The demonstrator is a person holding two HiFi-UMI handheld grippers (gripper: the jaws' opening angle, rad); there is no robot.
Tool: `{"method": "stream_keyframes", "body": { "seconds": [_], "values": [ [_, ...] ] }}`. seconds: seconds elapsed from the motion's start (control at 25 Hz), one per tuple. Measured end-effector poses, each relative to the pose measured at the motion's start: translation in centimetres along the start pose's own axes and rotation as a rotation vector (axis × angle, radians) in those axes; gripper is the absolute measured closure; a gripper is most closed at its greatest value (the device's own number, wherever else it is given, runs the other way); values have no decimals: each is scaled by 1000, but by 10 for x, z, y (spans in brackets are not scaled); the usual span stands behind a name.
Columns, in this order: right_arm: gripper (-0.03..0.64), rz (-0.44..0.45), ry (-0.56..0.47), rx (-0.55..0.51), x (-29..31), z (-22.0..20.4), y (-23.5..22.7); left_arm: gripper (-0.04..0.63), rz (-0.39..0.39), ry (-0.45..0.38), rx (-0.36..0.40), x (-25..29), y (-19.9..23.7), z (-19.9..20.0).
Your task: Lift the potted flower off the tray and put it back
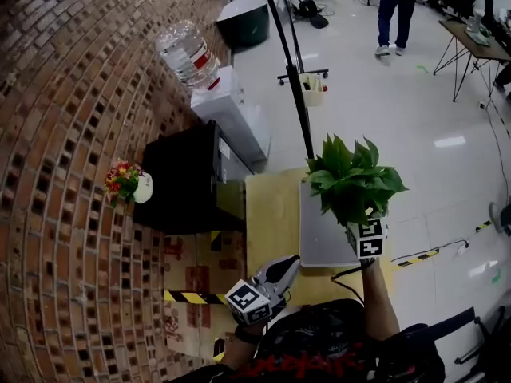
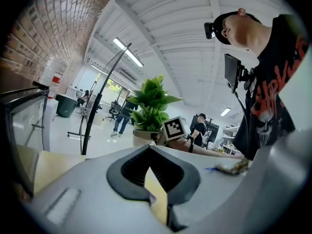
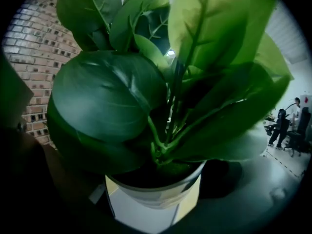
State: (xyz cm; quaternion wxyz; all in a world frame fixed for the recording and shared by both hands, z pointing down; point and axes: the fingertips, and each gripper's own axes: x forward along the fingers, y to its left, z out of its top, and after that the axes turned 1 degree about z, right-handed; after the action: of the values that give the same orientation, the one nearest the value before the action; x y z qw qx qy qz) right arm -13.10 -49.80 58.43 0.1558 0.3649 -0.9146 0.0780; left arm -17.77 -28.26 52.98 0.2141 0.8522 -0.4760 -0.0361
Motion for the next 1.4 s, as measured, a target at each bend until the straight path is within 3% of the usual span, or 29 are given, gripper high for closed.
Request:
{"method": "stream_keyframes", "body": {
  "seconds": [0.28, 0.48, 0.68, 0.84, 0.96, 1.08, 1.2, 1.36, 1.4],
  "values": [
    [63, -13, -59, -11, -41, 27, -2, 603, -114, -8, 60, 17, -5, 8],
    [63, -34, -93, -22, -62, 35, -3, 603, -127, -28, 132, 27, -21, 26],
    [61, -26, -95, -7, -69, 34, 1, 601, -158, -23, 86, 35, -14, 20],
    [61, -12, -83, 4, -70, 28, 4, 603, -130, 5, 5, 39, -2, 15],
    [60, 0, -78, 20, -69, 16, 1, 603, -89, -51, -52, 38, 11, 17],
    [60, 29, -148, 25, -53, 6, 0, 604, -31, -78, -69, 37, 19, 20],
    [60, 39, -194, 14, -19, -29, 2, 604, -9, -62, -94, 38, 26, 17],
    [60, 65, -102, 72, 19, -107, 11, 603, -16, 22, -189, 36, 15, -6],
    [60, 76, -76, 90, 27, -124, 16, 603, -8, 52, -182, 31, 10, -10]
  ]
}}
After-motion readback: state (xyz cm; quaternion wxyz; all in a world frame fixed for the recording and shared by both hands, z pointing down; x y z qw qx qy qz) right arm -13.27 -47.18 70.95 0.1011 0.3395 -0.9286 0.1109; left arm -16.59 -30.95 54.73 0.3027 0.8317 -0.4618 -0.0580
